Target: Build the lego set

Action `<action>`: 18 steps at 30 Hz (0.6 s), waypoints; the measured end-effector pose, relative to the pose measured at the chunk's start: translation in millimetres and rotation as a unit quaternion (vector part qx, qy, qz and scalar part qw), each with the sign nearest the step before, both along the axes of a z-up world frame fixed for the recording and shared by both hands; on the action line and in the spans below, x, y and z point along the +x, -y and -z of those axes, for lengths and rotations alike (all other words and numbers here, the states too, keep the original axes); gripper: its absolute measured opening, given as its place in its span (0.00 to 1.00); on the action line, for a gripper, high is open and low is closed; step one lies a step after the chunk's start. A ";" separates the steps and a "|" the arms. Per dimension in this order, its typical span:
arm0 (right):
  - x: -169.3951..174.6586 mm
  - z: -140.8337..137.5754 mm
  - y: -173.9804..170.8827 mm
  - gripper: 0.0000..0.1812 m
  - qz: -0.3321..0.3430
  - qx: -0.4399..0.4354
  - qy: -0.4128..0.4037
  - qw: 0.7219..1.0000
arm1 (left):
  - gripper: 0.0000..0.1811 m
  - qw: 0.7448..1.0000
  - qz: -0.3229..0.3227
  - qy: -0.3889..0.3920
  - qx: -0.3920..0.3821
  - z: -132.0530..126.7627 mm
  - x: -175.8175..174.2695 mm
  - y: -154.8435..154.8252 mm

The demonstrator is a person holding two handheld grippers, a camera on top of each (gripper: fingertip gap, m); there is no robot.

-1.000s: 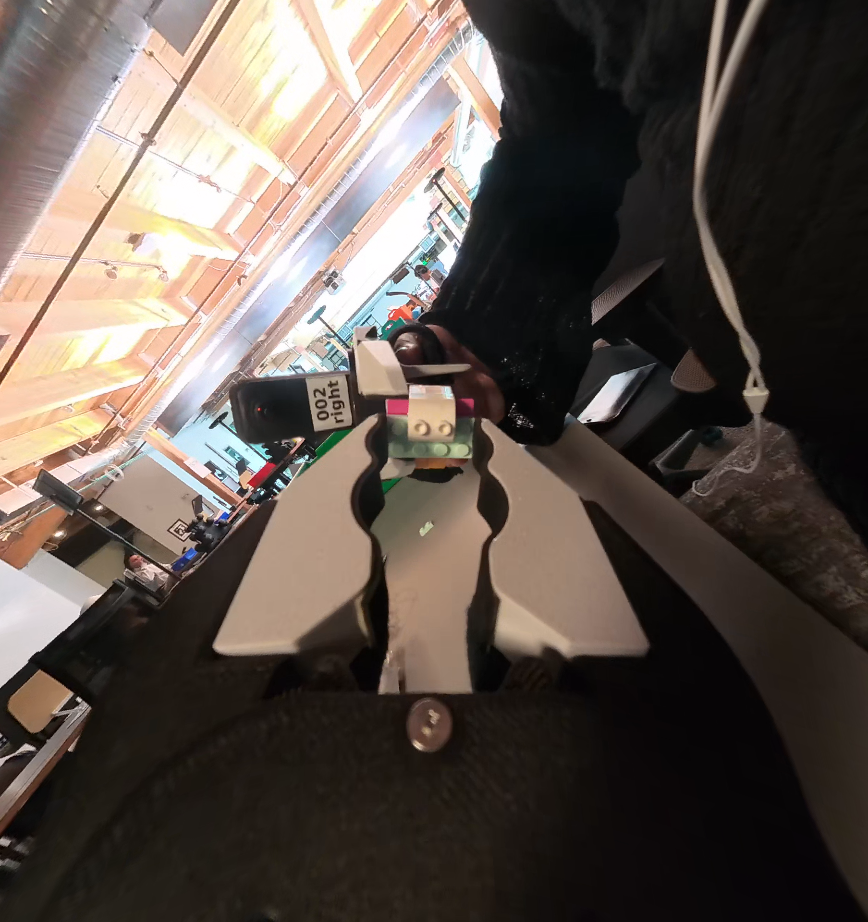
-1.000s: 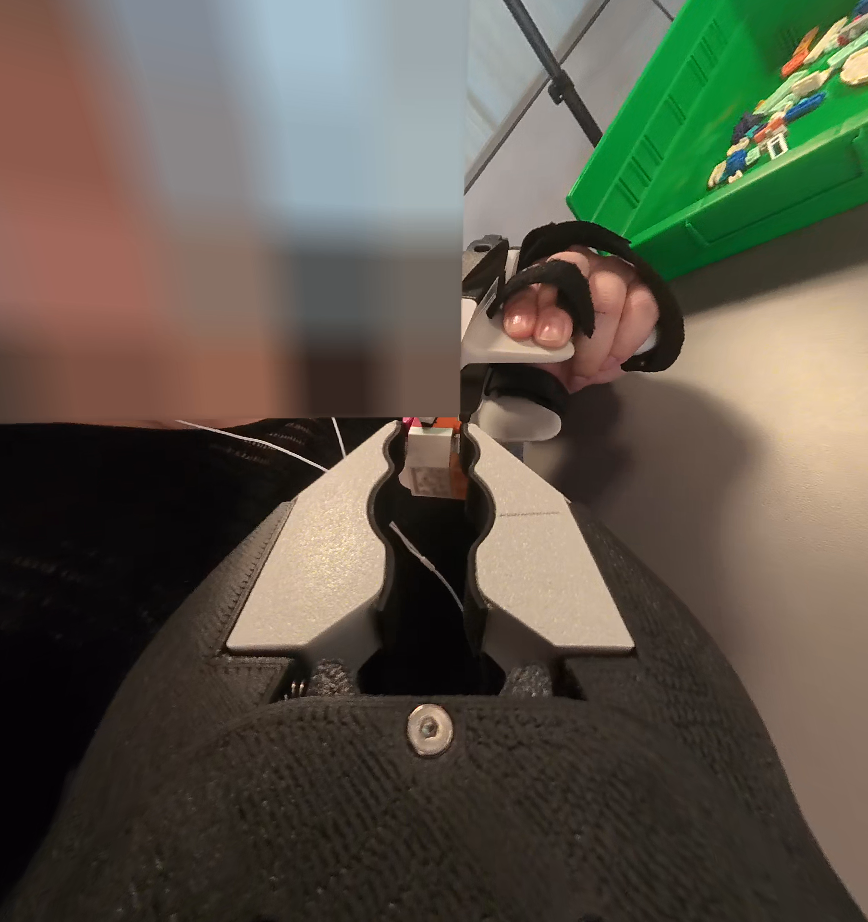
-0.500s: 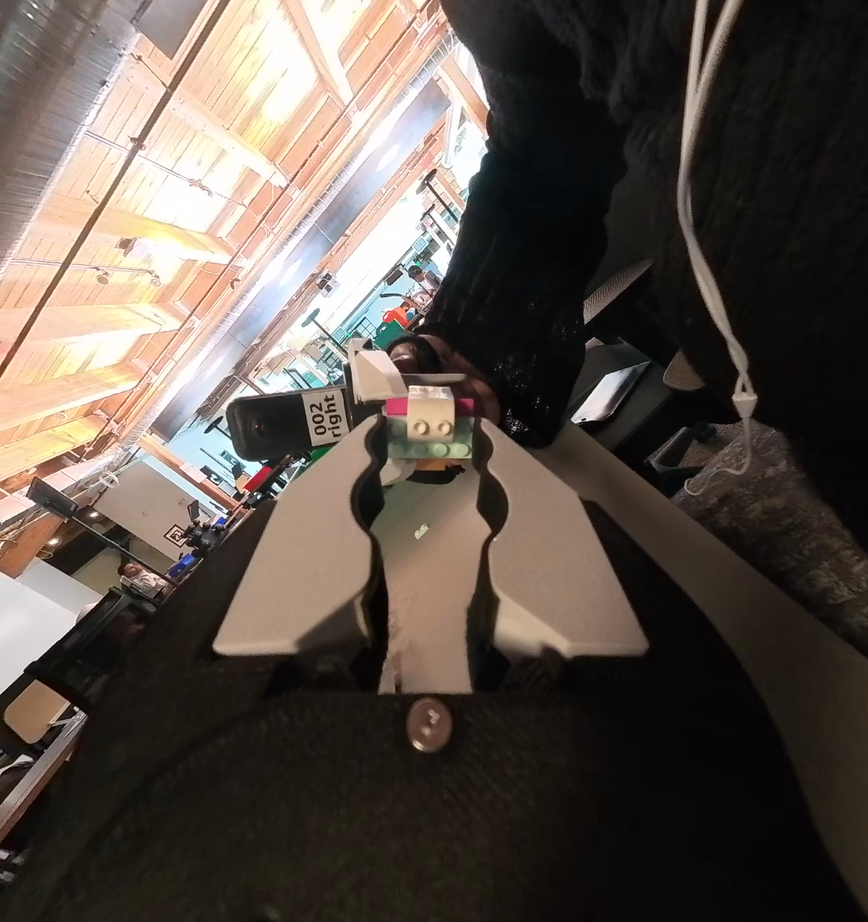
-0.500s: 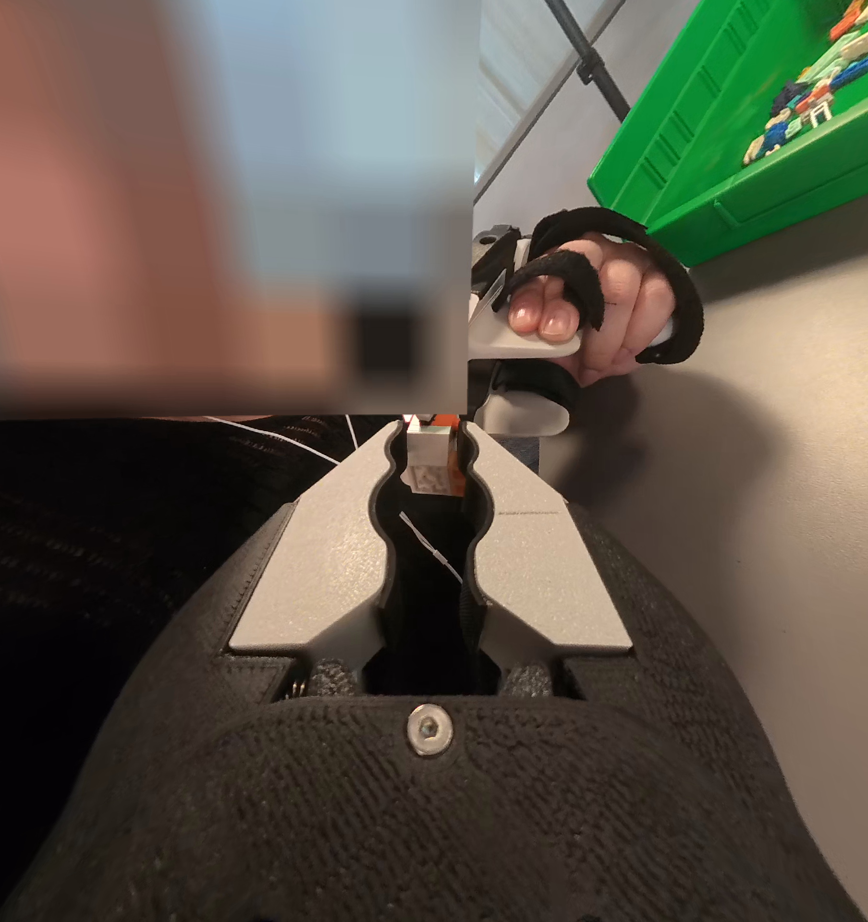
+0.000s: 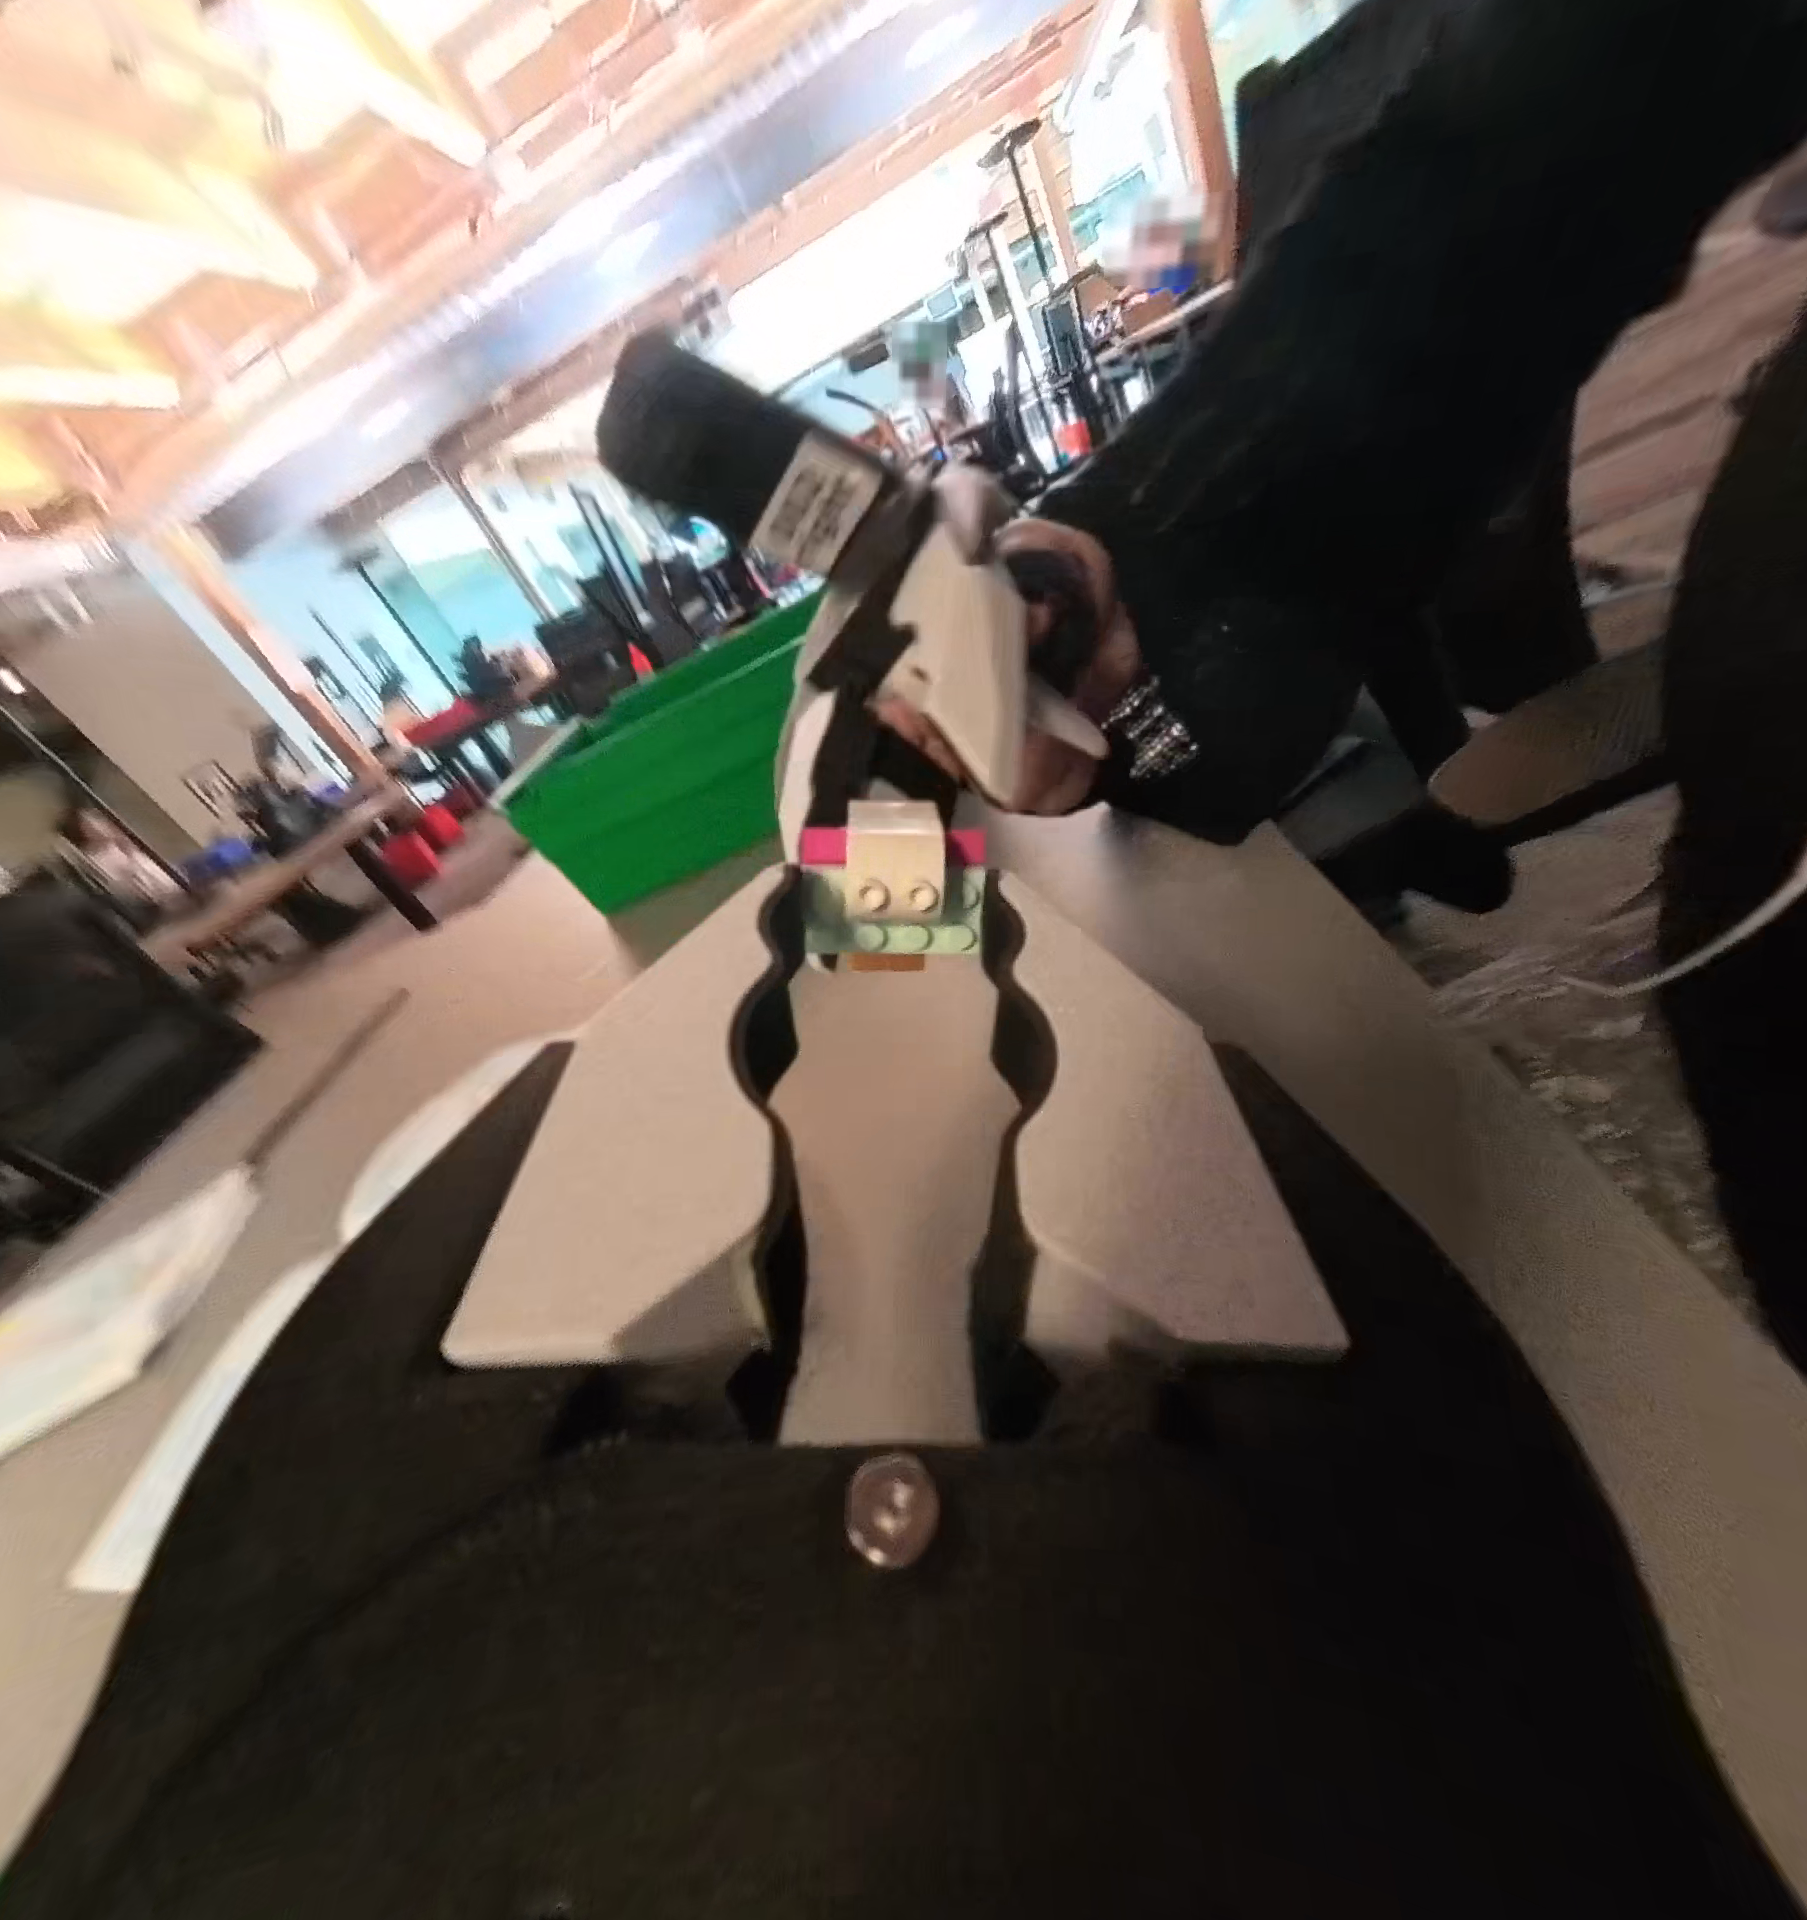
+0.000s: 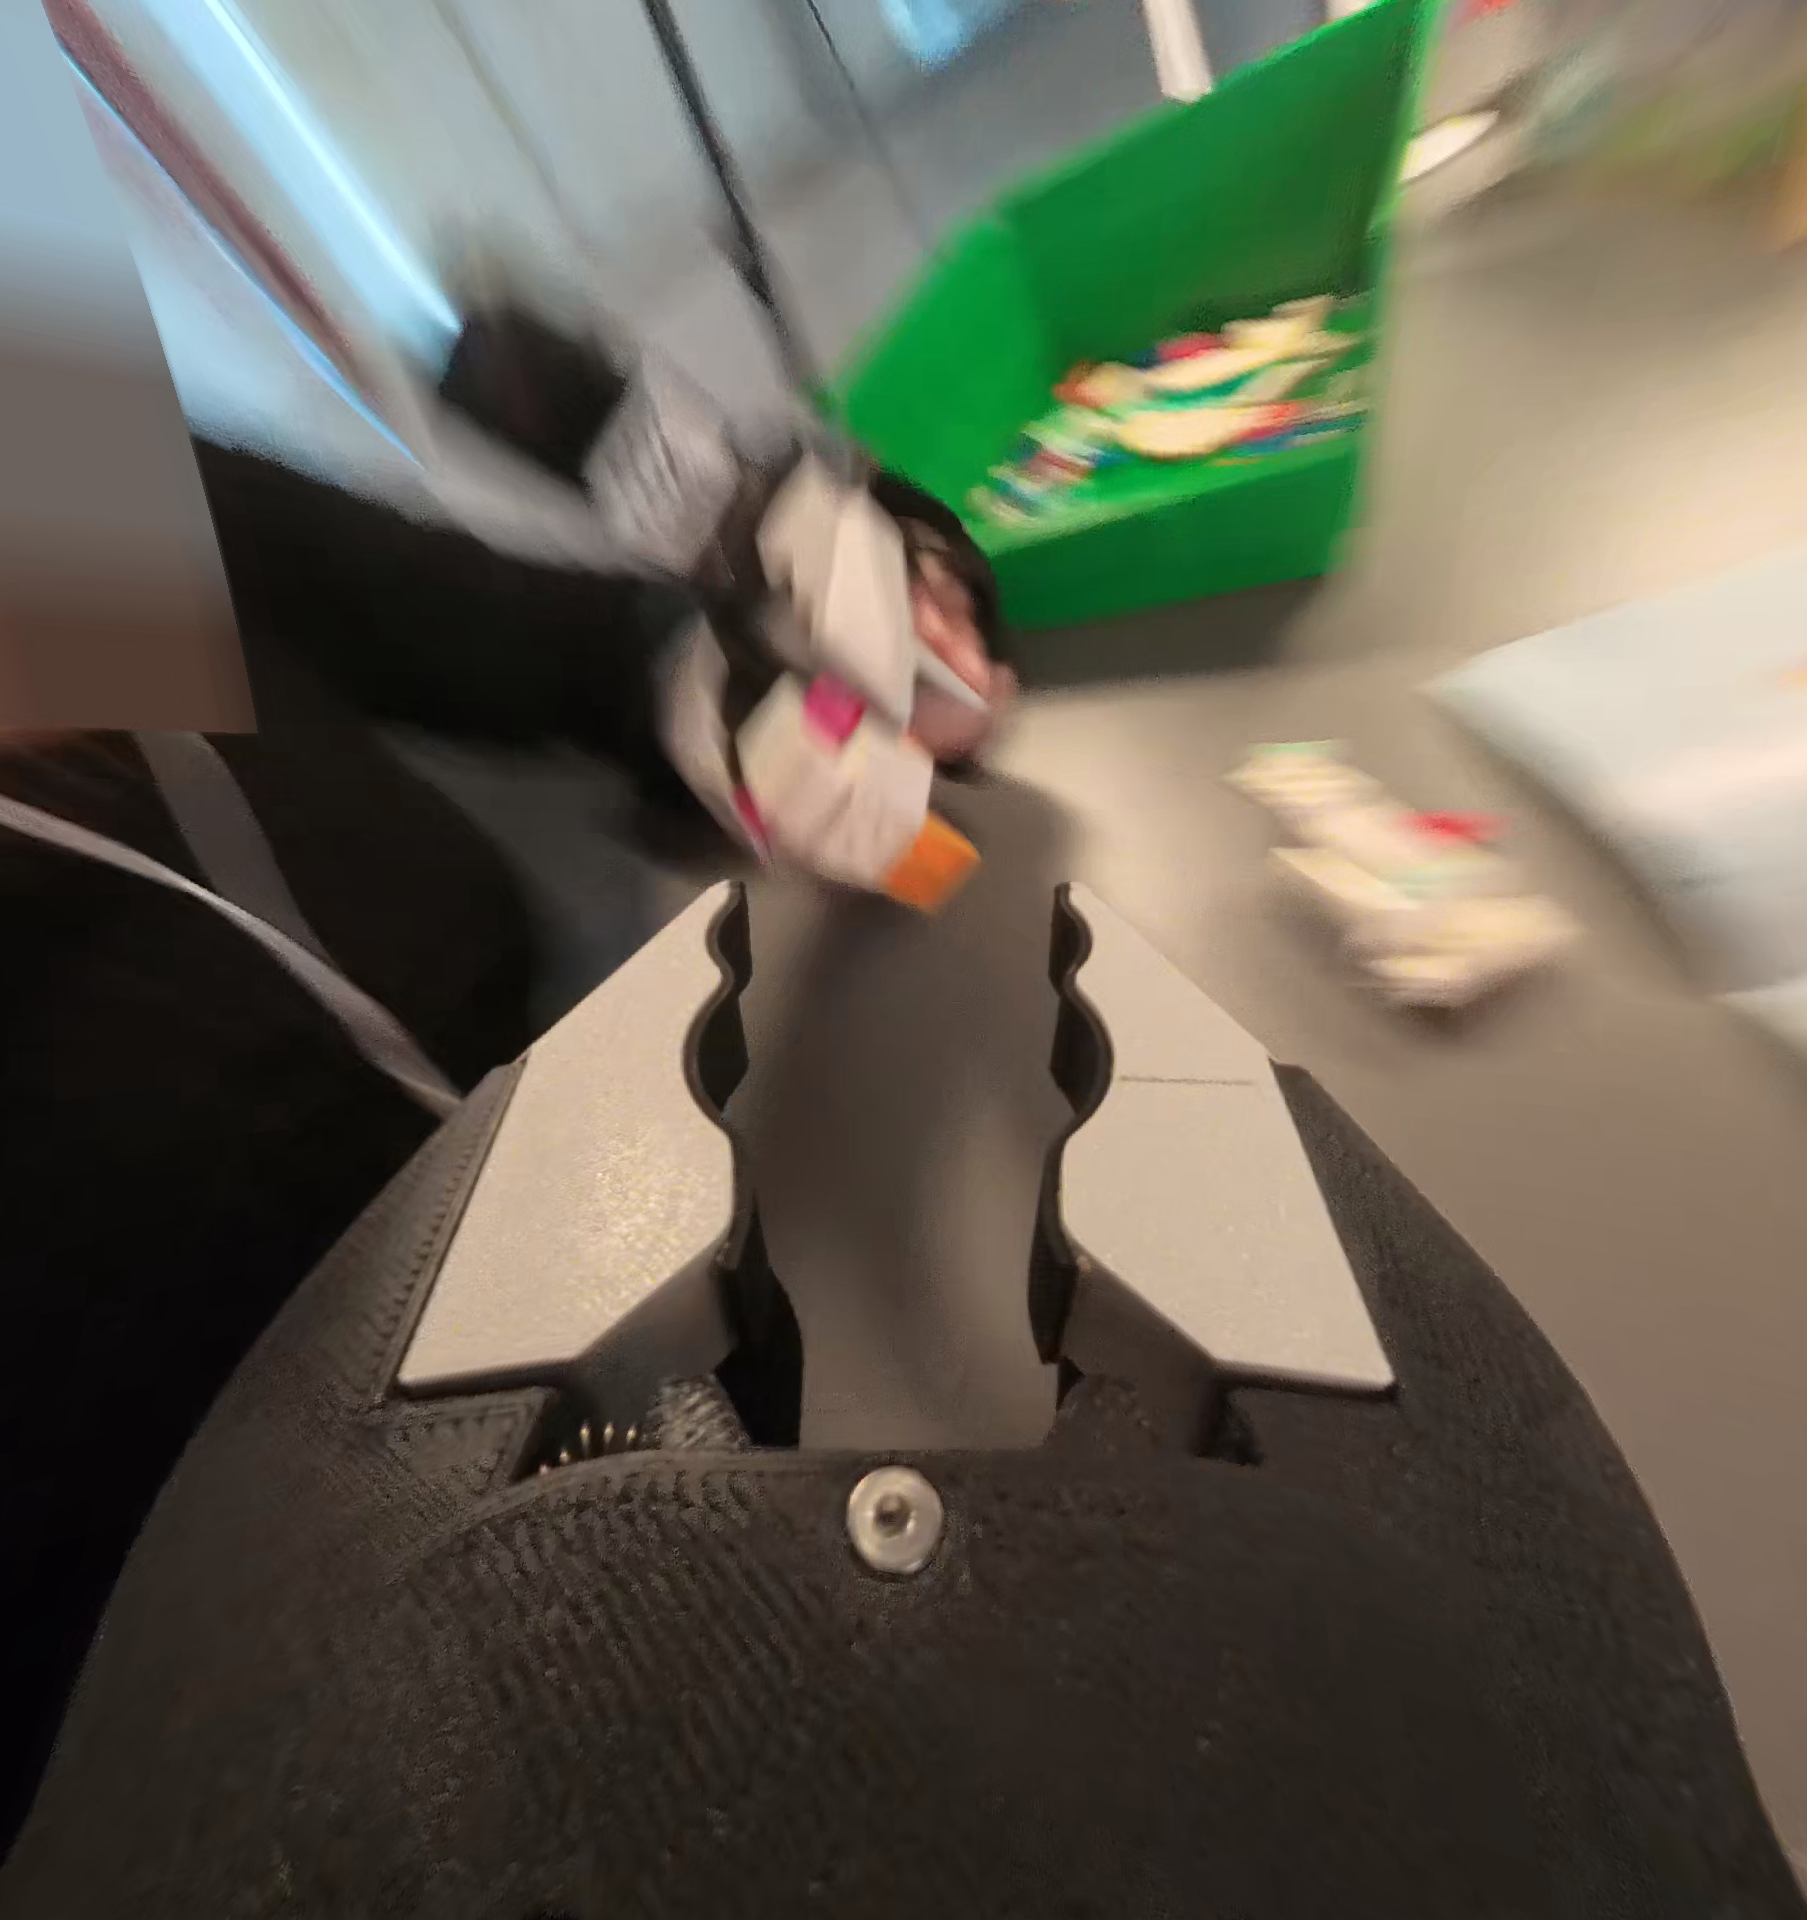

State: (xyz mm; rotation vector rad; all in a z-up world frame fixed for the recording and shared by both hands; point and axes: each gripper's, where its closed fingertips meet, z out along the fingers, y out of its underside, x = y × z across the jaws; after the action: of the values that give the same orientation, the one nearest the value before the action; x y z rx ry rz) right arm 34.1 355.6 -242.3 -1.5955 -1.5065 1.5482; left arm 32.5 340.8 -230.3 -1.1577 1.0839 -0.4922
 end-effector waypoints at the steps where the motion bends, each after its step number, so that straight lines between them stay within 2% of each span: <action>1: 1.5 5.5 -4.1 0.31 0.011 0.070 0.008 0.997 | 0.18 1.000 0.001 0.010 -0.028 1.6 -1.6 -3.8; 3: 1.7 10.6 -11.6 0.32 0.029 0.216 0.014 0.976 | 0.18 0.997 -0.002 0.025 -0.076 4.9 -5.2 -11.0; 4: 0.6 9.7 -15.1 0.32 0.038 0.293 0.010 0.955 | 0.18 0.995 -0.003 0.030 -0.098 7.1 -6.6 -13.9; 5: -1.0 7.7 -18.1 0.33 0.045 0.372 0.007 0.927 | 0.18 0.992 0.001 0.035 -0.119 8.9 -7.1 -15.5; 8: -7.9 3.0 -18.6 0.38 0.037 0.576 0.003 0.816 | 0.19 0.980 0.035 0.060 -0.186 10.8 -6.6 -14.4; 11: -11.5 14.8 -8.9 0.48 -0.032 0.675 0.025 0.737 | 0.19 0.957 0.105 0.056 -0.266 17.3 -1.0 -4.2; 13: -11.7 24.0 0.5 0.48 -0.088 0.697 0.032 0.711 | 0.19 0.939 0.156 0.025 -0.306 24.9 2.3 8.1; 15: -13.5 27.5 15.0 0.48 -0.135 0.693 0.020 0.707 | 0.19 0.915 0.188 -0.016 -0.356 37.3 4.4 18.5; 18: -15.3 32.4 31.2 0.41 -0.193 0.694 0.014 0.694 | 0.19 0.893 0.222 -0.032 -0.389 41.5 6.3 28.8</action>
State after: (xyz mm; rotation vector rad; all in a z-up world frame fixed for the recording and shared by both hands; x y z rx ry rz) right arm 18.8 324.4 -274.7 -0.3654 -2.1930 0.1138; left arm 38.8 312.0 -271.8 -1.6210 1.2543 -1.3443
